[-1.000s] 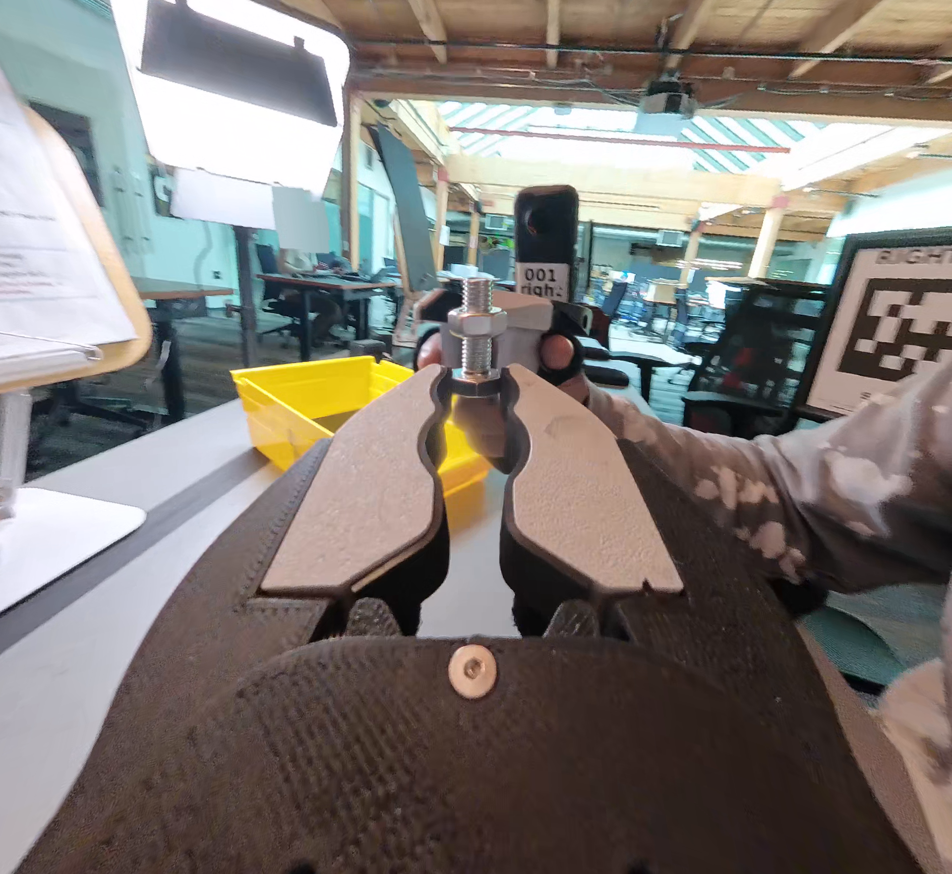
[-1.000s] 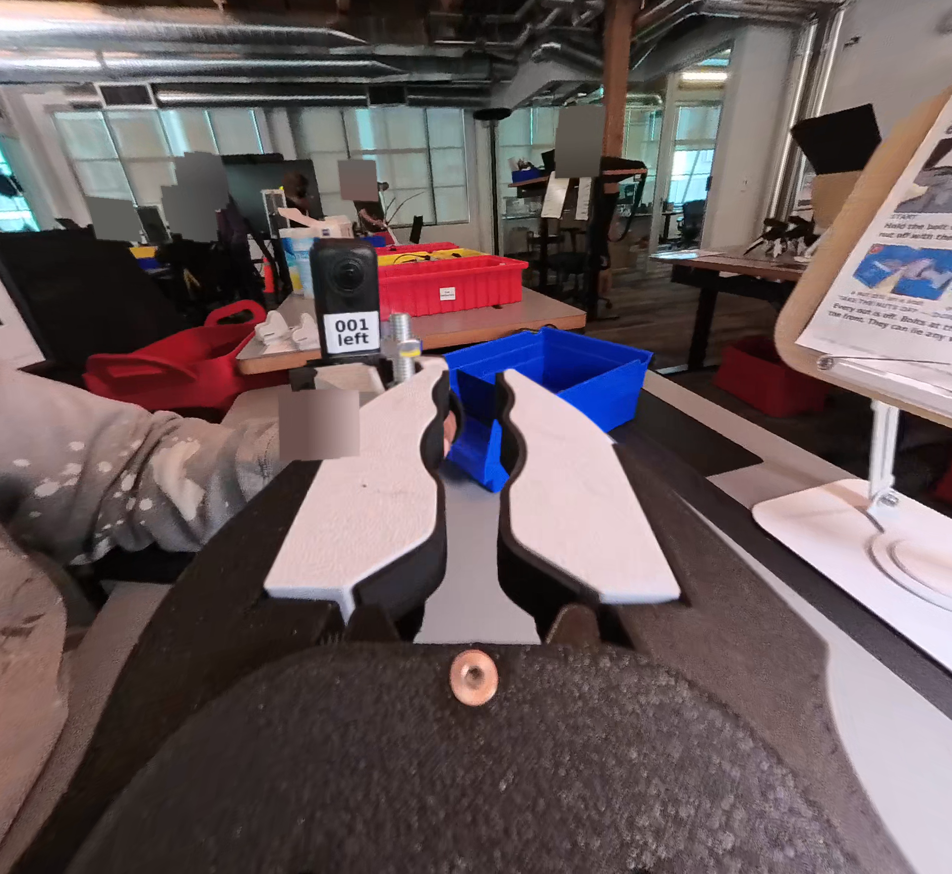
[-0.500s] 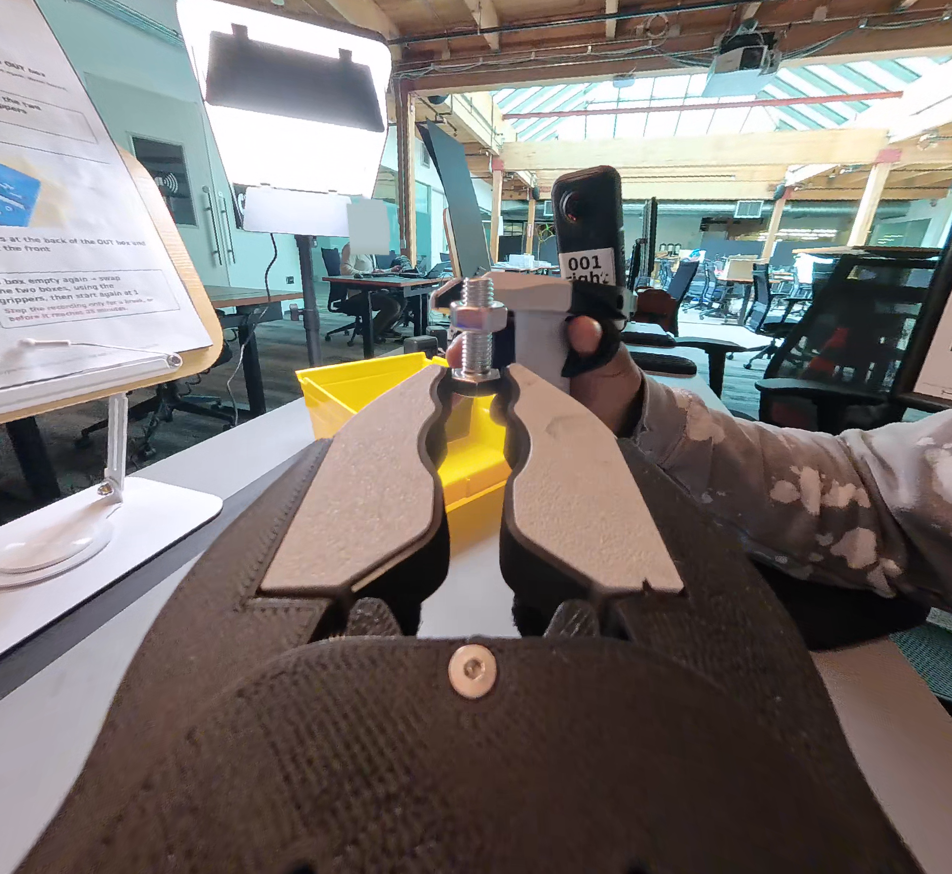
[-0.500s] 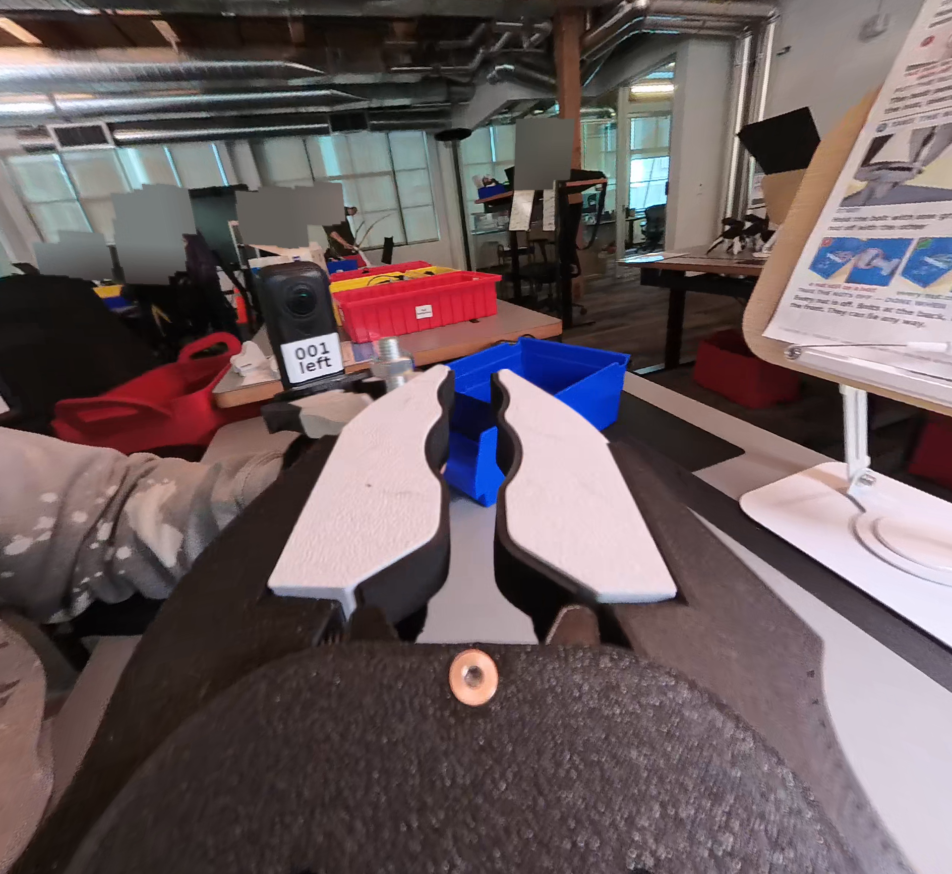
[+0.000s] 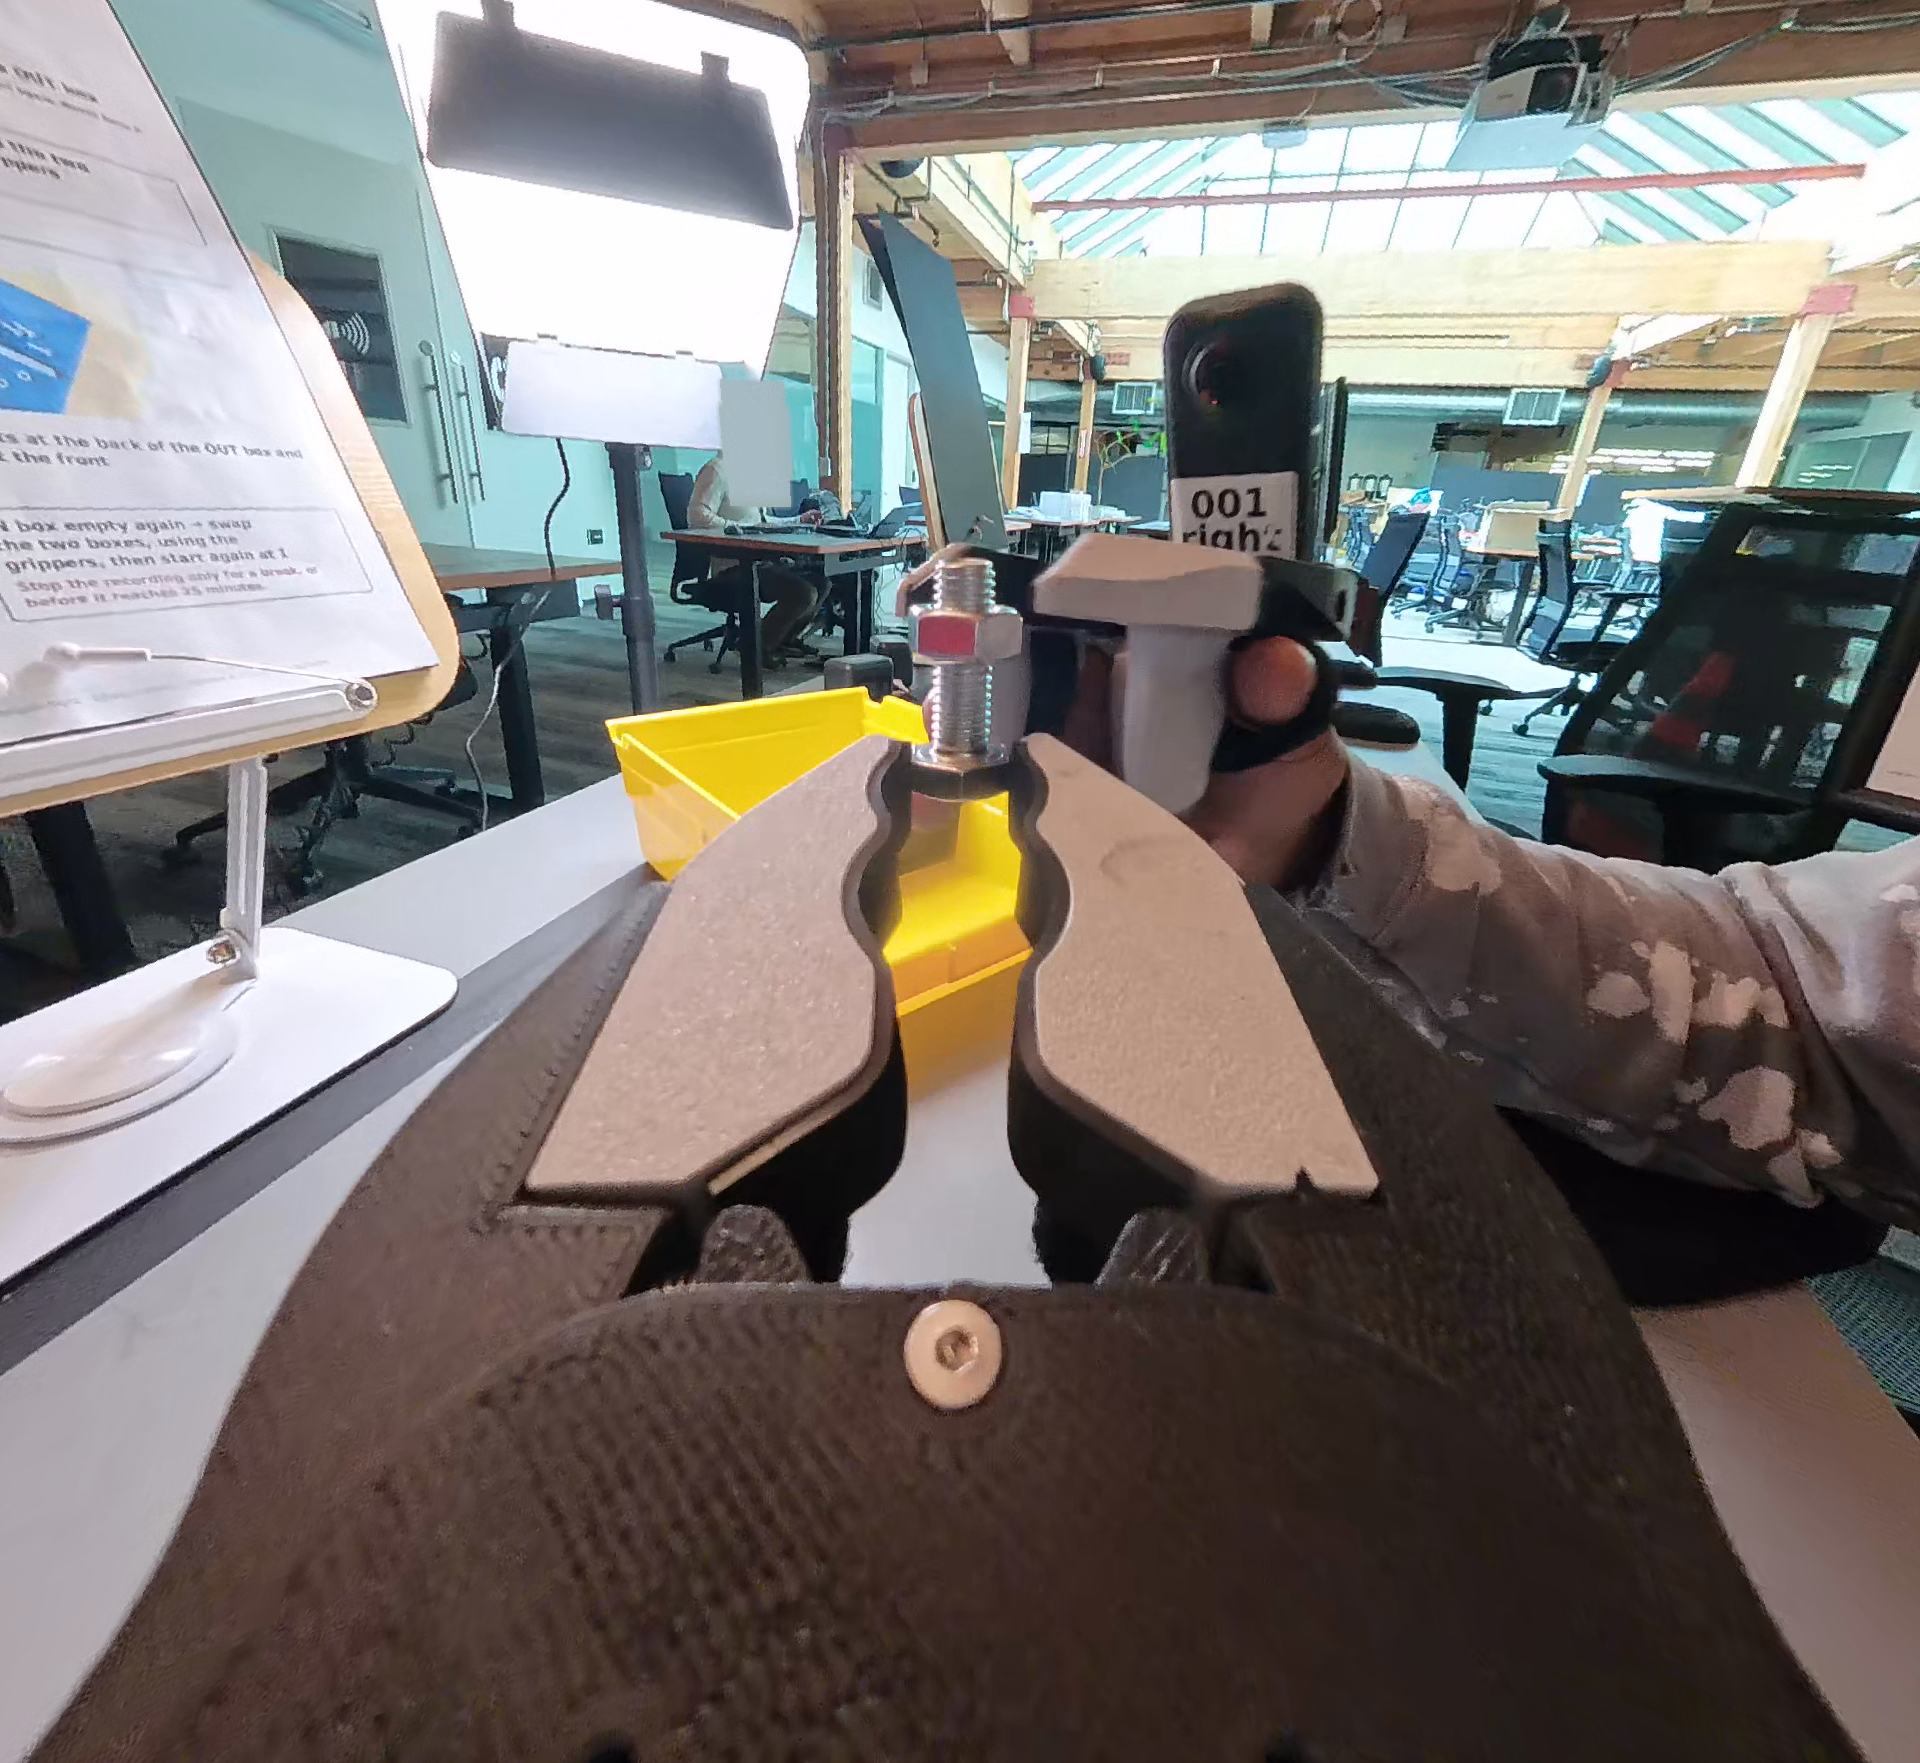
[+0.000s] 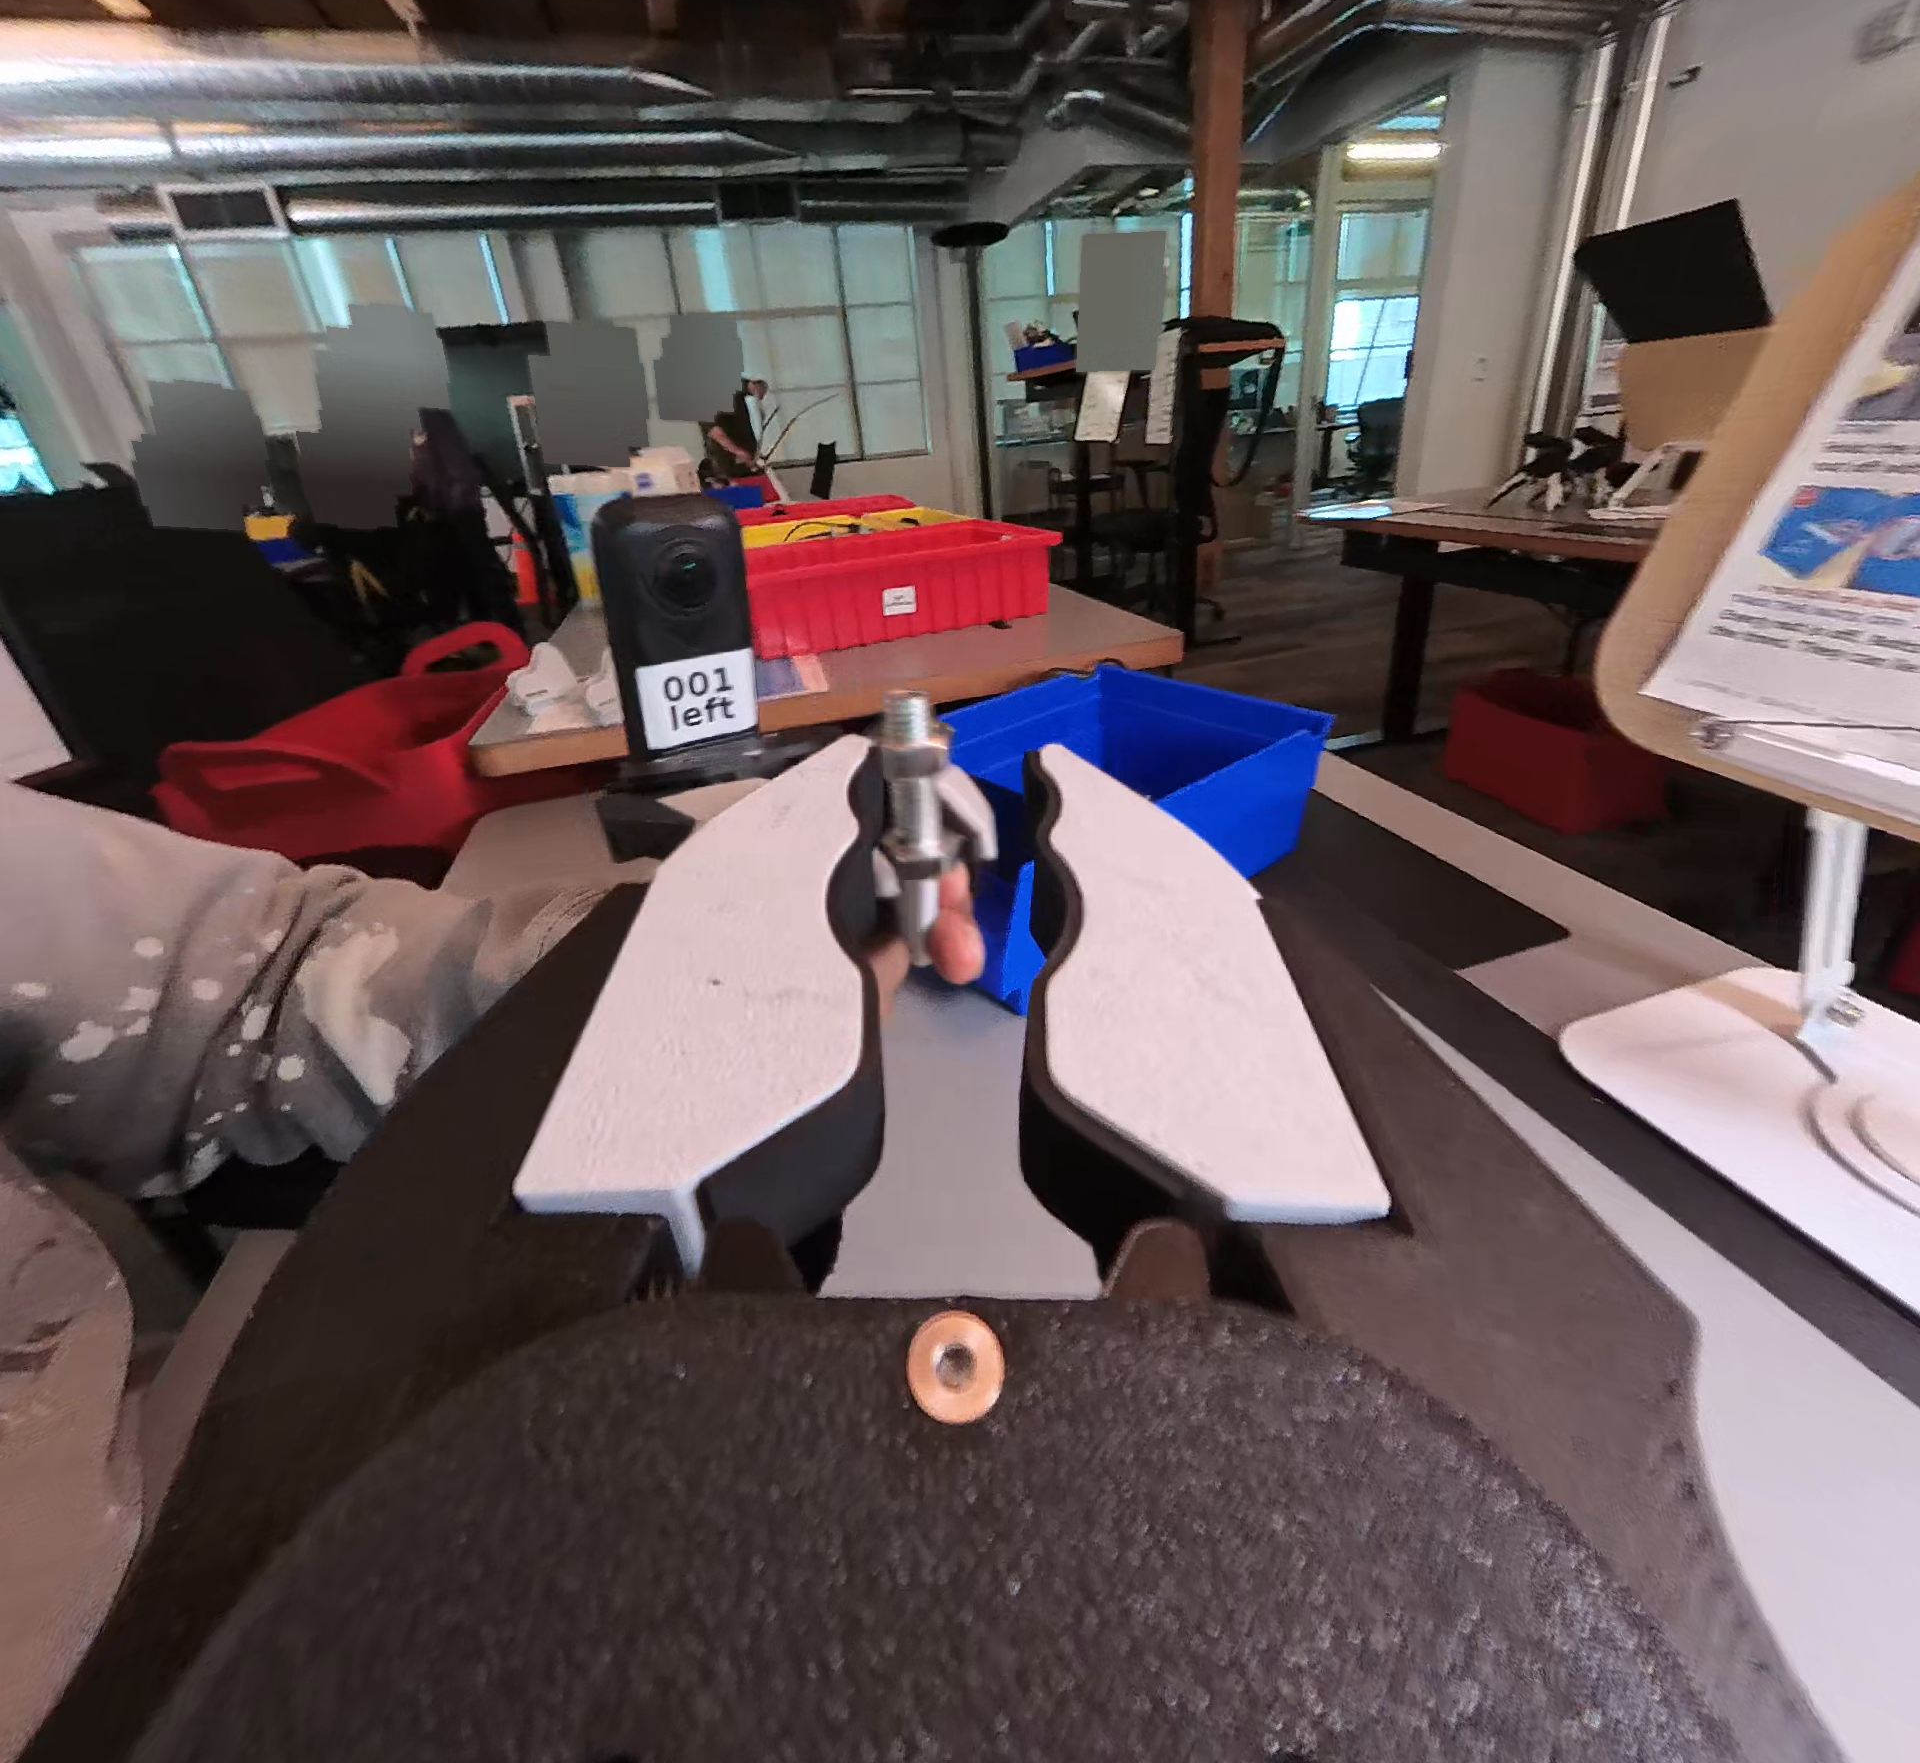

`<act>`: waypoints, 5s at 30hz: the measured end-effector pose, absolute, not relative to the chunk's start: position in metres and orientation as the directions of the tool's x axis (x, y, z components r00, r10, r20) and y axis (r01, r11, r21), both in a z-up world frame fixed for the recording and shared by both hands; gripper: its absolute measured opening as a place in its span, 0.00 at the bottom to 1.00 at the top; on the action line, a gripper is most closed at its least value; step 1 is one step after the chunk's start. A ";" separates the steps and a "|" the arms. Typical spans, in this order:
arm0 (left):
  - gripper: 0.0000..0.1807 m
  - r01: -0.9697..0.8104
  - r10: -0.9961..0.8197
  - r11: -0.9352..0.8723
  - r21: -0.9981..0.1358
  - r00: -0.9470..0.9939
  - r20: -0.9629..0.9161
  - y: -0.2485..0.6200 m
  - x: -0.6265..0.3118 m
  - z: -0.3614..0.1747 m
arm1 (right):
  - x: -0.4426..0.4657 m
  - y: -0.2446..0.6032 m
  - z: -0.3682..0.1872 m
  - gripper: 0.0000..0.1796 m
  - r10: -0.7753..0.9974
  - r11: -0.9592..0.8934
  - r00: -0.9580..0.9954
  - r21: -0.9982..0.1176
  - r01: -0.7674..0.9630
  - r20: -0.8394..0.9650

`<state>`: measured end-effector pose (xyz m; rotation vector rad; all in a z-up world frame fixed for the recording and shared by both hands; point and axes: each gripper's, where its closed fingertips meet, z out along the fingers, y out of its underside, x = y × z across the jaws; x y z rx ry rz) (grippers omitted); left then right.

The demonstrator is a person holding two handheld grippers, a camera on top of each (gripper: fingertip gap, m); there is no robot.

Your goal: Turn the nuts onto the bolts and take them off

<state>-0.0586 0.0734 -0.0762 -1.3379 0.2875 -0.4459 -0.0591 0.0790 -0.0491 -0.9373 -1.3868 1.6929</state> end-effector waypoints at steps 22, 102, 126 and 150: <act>0.10 0.152 -0.448 0.202 -0.968 0.893 0.047 0.071 -0.064 -0.071 | -0.063 0.095 -0.049 0.08 0.919 -0.171 -0.377 -0.979 -0.113 -0.117; 0.10 0.196 -0.478 0.243 -0.950 0.876 0.059 0.068 -0.055 -0.069 | -0.054 0.078 -0.030 0.10 0.903 -0.176 -0.418 -0.973 -0.152 -0.098; 0.10 0.298 -0.761 0.091 -0.950 0.636 0.126 0.055 -0.011 -0.082 | -0.014 0.074 -0.017 0.10 0.784 -0.124 -0.620 -0.975 -0.184 0.017; 0.10 0.195 -0.579 0.083 -0.977 0.807 0.112 0.081 -0.049 -0.105 | -0.001 0.368 -0.283 0.12 0.923 -0.143 0.316 -0.565 0.813 0.220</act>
